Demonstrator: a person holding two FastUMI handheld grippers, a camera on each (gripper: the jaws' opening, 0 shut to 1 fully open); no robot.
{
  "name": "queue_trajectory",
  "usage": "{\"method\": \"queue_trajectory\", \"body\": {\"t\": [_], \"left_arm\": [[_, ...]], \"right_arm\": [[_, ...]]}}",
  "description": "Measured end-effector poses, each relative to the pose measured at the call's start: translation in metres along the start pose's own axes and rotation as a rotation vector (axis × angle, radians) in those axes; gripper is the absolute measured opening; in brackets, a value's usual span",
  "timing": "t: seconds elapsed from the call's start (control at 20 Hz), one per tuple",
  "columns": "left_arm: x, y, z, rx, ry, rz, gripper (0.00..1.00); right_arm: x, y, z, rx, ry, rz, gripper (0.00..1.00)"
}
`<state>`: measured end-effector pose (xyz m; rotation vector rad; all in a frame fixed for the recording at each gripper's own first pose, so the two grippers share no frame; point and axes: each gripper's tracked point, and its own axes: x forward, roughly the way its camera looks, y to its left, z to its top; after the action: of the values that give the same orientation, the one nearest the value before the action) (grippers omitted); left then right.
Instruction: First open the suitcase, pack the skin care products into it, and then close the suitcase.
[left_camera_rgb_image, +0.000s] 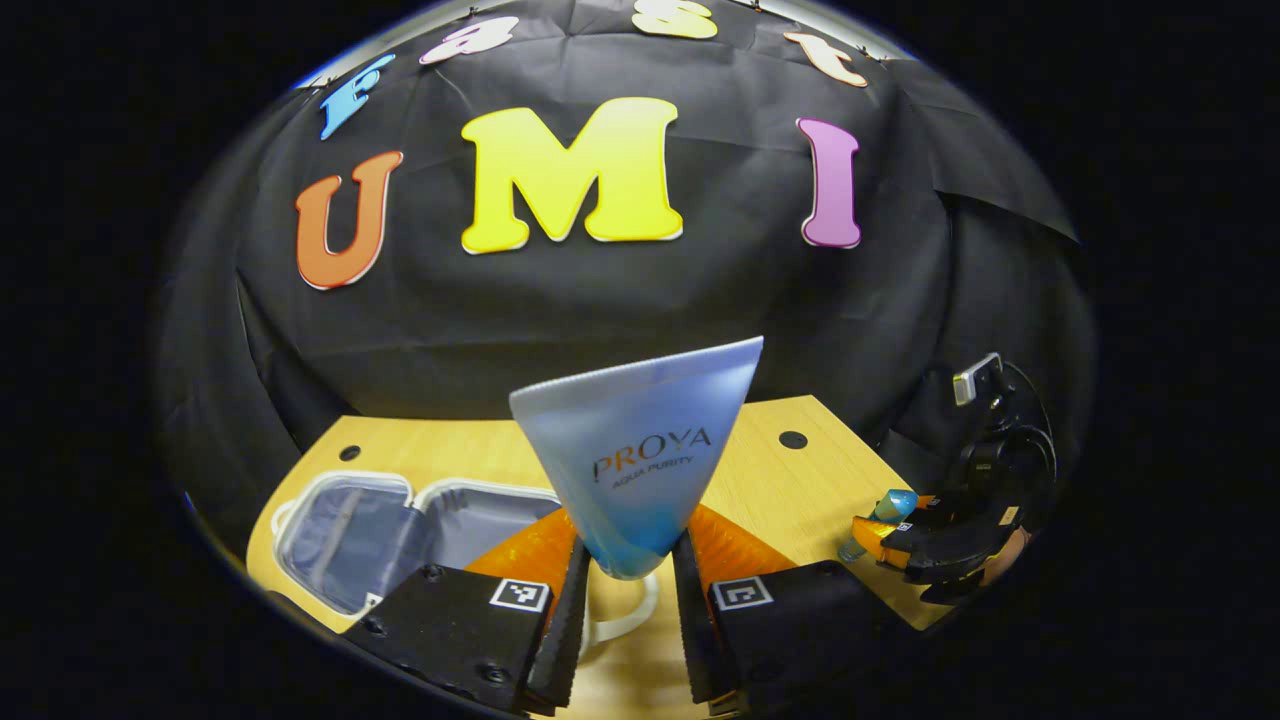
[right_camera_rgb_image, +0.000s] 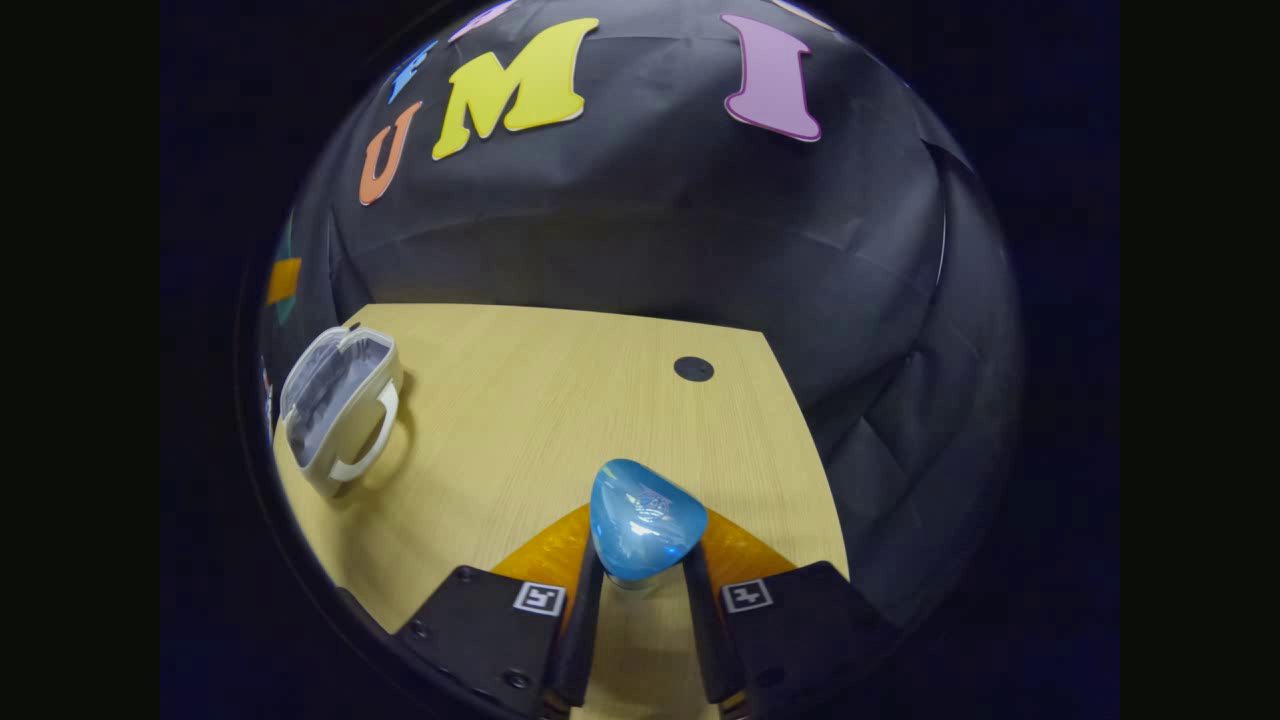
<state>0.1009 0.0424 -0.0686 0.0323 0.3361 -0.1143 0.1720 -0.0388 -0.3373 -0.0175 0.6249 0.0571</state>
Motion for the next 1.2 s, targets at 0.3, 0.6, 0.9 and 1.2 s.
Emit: {"method": "queue_trajectory", "body": {"t": [0.3,0.6,0.9,1.2], "left_arm": [[-0.030,0.066,0.035,0.039,-0.065,0.060,0.45],[-0.026,0.121,0.017,0.039,-0.035,0.059,0.45],[0.008,0.139,-0.100,-0.022,0.228,0.004,0.45],[0.024,0.142,-0.177,-0.043,0.386,-0.019,0.45]], "right_arm": [[-0.043,0.014,0.024,0.011,-0.036,-0.002,0.35],[-0.104,0.064,0.062,0.023,-0.092,0.026,0.35],[-0.133,0.118,0.067,-0.016,-0.101,0.038,0.34],[-0.138,0.146,0.062,-0.062,-0.081,0.040,0.34]]}}
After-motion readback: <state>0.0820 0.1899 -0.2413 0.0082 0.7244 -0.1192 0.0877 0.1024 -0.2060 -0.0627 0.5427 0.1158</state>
